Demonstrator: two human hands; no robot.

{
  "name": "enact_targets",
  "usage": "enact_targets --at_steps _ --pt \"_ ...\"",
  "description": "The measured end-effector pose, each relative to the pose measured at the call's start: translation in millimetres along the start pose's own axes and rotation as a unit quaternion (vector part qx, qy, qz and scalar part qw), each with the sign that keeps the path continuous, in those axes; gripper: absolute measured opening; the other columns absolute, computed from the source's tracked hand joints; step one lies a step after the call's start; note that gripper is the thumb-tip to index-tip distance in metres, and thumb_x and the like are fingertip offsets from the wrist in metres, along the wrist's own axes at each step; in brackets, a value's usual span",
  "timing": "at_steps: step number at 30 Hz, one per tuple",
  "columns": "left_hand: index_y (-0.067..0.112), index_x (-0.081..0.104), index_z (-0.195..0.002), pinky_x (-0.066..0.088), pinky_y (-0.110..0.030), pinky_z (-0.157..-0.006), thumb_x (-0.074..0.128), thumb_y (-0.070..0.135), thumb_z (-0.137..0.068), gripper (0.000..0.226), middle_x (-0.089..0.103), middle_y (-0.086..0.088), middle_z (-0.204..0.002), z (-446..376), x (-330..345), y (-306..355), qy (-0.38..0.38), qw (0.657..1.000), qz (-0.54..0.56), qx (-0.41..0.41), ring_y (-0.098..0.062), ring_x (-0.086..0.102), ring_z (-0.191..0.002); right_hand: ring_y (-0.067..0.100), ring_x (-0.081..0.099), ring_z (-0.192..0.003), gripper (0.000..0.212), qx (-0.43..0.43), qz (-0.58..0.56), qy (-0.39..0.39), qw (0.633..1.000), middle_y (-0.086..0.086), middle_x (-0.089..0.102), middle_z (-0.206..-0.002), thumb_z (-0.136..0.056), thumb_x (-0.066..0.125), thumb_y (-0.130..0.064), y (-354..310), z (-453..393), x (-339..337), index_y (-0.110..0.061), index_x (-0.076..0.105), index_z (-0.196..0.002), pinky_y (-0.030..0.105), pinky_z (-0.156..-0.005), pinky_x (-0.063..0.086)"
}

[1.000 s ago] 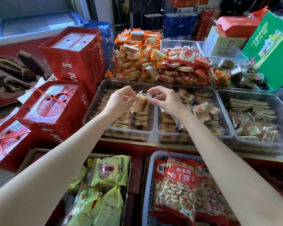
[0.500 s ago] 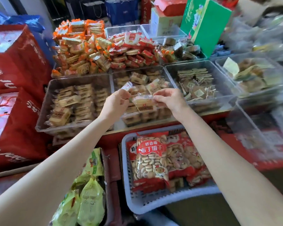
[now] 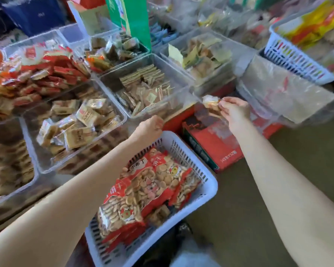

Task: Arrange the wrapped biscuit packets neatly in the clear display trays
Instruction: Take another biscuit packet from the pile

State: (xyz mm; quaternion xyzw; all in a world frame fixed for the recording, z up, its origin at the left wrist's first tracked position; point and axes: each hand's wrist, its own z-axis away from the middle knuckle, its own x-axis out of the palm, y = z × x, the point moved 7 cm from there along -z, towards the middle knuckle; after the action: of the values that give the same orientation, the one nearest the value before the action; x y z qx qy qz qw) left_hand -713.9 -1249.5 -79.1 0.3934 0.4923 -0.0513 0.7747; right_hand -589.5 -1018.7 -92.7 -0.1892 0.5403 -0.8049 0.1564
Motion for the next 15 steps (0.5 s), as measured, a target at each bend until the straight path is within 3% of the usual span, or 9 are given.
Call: enact_targets --at_steps 2,5,8,9,12,15 --pt "0.006 0.052 -0.126 0.035 -0.014 -0.079 0.048 0.002 -0.090 0.037 0.059 -0.009 -0.123 -26 19 22 -0.020 1.000 0.002 0.007 -0.024 0.053 -0.115 0.010 0.058 -0.063 0.029 -0.004 -0.002 0.026 1.000 0.003 0.060 -0.068 -0.085 0.055 0.013 -4 -36 -16 -0.012 0.057 -0.070 0.015 -0.056 0.049" --pt "0.007 0.055 -0.121 0.038 -0.013 -0.074 0.047 0.001 -0.089 0.034 0.062 -0.009 -0.115 -56 49 48 -0.049 0.999 0.008 0.014 -0.024 0.058 -0.107 0.020 0.064 -0.076 0.030 0.010 0.060 0.081 0.995 0.009 0.063 -0.078 -0.078 0.058 0.014 8 -82 -42 -0.014 0.060 -0.066 0.027 -0.069 0.054" --pt "0.005 0.054 -0.120 0.043 -0.017 -0.067 0.044 0.001 -0.090 0.032 0.065 -0.011 -0.110 -72 76 65 -0.083 0.996 -0.005 0.027 -0.027 0.061 -0.101 0.025 0.066 -0.082 0.019 0.067 0.160 0.120 0.978 0.013 0.066 -0.093 -0.078 0.058 0.010 42 -115 -67 -0.004 0.068 -0.085 0.021 -0.052 0.052" --pt "0.006 0.053 -0.122 0.044 -0.019 -0.069 0.044 0.002 -0.091 0.032 0.065 -0.010 -0.110 -74 83 68 -0.097 0.995 -0.012 0.030 -0.026 0.061 -0.101 0.026 0.067 -0.083 0.022 0.080 0.201 0.119 0.969 0.014 0.067 -0.097 -0.079 0.057 0.009 54 -123 -72 0.000 0.068 -0.095 0.020 -0.052 0.053" --pt "0.005 0.050 -0.126 0.045 -0.026 -0.085 0.044 0.004 -0.093 0.033 0.063 -0.008 -0.115 -75 91 67 -0.122 0.991 -0.044 0.041 -0.026 0.061 -0.103 0.028 0.066 -0.098 0.031 0.095 0.306 0.114 0.940 0.018 0.065 -0.112 -0.084 0.050 0.006 73 -131 -82 0.003 0.063 -0.113 0.026 -0.075 0.054" --pt "0.008 0.047 -0.125 0.046 -0.030 -0.089 0.047 0.004 -0.093 0.033 0.064 -0.008 -0.113 -74 81 42 -0.120 0.992 -0.035 0.012 -0.025 0.060 -0.103 0.021 0.061 -0.097 0.032 0.049 0.362 0.106 0.925 0.015 0.065 -0.113 -0.091 0.041 0.003 54 -118 -68 0.003 0.064 -0.113 0.017 -0.066 0.042"
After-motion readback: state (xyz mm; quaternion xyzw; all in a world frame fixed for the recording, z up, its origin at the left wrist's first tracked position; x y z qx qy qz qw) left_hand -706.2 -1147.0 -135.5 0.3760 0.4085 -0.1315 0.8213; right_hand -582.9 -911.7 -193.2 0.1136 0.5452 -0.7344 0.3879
